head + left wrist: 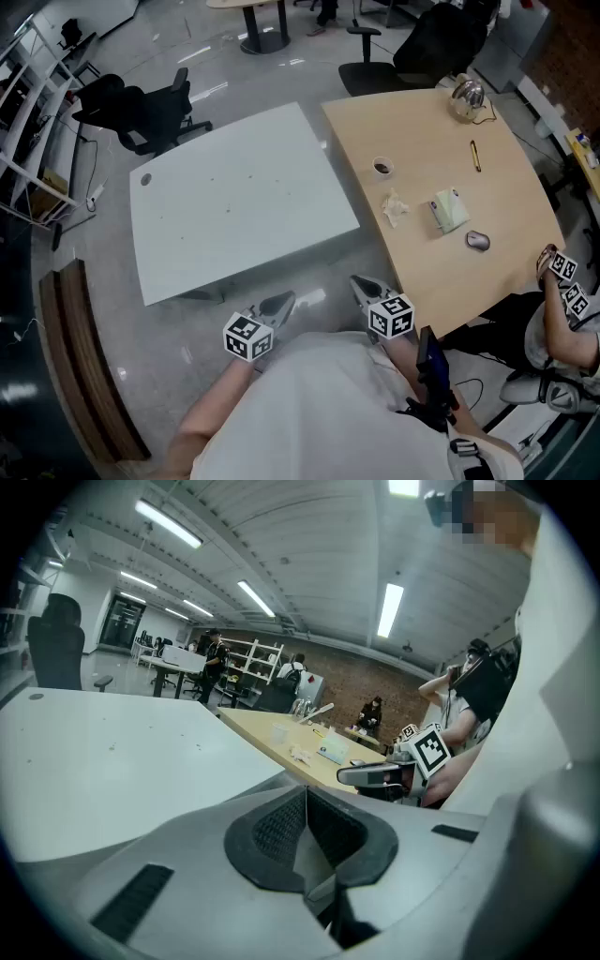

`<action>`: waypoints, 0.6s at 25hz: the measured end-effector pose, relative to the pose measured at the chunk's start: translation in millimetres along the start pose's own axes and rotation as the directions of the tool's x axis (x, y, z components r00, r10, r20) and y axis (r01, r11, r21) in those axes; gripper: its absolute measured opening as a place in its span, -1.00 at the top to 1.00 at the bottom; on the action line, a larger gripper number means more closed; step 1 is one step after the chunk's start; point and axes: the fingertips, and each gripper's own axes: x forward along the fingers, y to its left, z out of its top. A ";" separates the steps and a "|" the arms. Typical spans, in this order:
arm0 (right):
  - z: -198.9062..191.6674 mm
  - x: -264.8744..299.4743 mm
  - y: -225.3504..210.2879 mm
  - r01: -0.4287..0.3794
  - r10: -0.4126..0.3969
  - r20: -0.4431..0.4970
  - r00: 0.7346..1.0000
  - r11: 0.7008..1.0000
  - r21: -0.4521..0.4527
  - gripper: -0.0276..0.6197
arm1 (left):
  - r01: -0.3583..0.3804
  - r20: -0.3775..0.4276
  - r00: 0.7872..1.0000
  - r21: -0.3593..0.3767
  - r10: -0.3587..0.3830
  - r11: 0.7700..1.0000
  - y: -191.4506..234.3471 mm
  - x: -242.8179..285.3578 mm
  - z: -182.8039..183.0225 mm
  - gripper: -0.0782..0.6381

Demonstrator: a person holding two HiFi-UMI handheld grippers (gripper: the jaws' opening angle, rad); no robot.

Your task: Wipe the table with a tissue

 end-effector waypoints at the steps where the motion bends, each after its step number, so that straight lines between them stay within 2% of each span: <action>1: 5.8 4.0 -6.6 -0.001 0.001 0.001 1.000 1.000 -0.002 0.86 | -0.004 0.002 1.000 0.001 0.004 1.000 5.4 6.3 6.5 0.76; 10: 46.0 27.3 -67.1 0.034 -0.034 0.003 0.999 0.999 -0.027 0.86 | -0.054 0.037 0.998 0.008 0.054 0.999 44.5 40.7 52.6 0.76; 15: 62.3 41.7 -108.5 0.124 -0.124 0.011 0.992 0.992 -0.019 0.86 | -0.049 0.033 0.998 0.001 0.049 0.999 57.1 51.5 63.1 0.76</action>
